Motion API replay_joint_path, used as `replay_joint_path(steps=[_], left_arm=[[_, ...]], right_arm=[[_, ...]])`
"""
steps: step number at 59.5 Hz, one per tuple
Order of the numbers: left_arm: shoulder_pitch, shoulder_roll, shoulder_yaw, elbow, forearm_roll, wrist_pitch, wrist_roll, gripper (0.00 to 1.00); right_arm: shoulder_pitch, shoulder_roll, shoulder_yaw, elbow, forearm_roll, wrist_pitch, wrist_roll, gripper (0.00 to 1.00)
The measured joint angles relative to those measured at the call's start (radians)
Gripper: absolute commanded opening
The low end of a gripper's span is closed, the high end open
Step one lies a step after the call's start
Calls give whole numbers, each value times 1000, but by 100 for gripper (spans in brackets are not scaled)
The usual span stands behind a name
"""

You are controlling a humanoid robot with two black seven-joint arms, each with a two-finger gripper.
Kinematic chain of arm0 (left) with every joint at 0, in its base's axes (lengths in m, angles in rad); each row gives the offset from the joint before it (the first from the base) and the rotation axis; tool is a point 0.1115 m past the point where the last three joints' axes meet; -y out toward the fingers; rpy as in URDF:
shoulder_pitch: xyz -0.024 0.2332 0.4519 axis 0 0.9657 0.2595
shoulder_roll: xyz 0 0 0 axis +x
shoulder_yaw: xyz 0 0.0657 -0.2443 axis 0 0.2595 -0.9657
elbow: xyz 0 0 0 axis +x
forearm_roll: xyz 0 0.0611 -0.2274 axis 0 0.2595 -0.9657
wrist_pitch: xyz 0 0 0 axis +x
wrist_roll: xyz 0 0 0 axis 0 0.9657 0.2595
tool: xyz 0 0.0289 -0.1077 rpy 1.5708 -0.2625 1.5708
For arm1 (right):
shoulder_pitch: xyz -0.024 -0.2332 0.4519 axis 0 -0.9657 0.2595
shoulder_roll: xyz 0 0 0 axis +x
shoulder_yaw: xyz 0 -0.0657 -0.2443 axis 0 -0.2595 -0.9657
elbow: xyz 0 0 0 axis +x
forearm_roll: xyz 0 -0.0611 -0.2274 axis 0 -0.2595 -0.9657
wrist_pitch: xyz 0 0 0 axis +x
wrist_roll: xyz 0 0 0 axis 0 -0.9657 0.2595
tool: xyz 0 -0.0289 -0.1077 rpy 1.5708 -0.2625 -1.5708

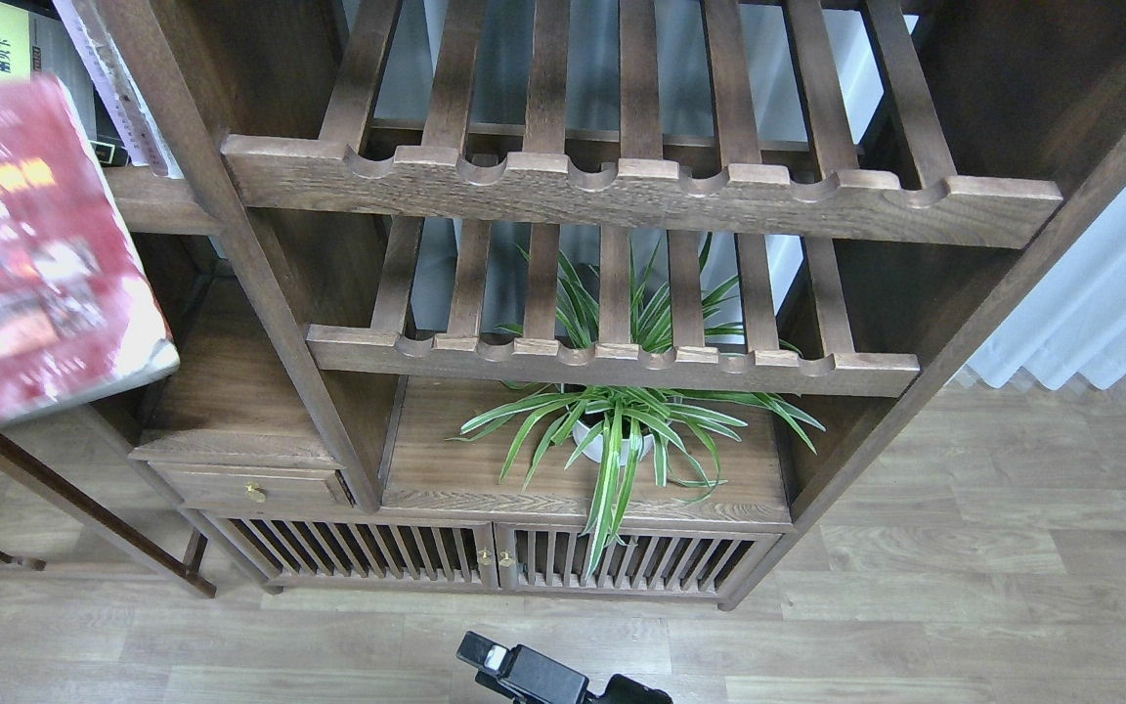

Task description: Organize books on shelf

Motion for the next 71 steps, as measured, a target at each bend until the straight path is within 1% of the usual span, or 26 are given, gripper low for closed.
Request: replay_joint_path(steps=[8, 9, 13, 22, 28, 38, 49, 58, 60, 71], left_arm=[[-108, 13, -25, 41, 58, 0, 22, 4], [-169, 12, -26, 74, 119, 0, 29, 4], [-229, 4, -28, 104, 188, 0, 34, 4], [-453, -69, 9, 192, 432, 0, 39, 5], [-561, -117, 36, 224, 555, 0, 40, 5], [-679, -188, 57, 277, 701, 0, 41, 5], [-775, -227, 58, 348, 815, 0, 43, 5], [-855, -264, 58, 426, 876, 0, 74, 5], [-892, -283, 64, 467, 901, 0, 87, 6], [-988, -331, 108, 550, 956, 0, 94, 6]], right_arm=[[0, 0, -1, 0, -1, 0, 0, 98], [-1, 0, -5, 0, -1, 0, -1, 98], [-1, 0, -7, 0, -2, 0, -1, 98], [-1, 0, -11, 0, -2, 0, -1, 98], [-1, 0, -10, 0, -2, 0, 0, 98], [-4, 0, -7, 0, 0, 0, 0, 98], [-5, 0, -6, 0, 0, 0, 0, 98], [-5, 0, -6, 0, 0, 0, 0, 98], [-6, 0, -6, 0, 0, 0, 0, 98], [-7, 0, -5, 0, 0, 0, 0, 98]])
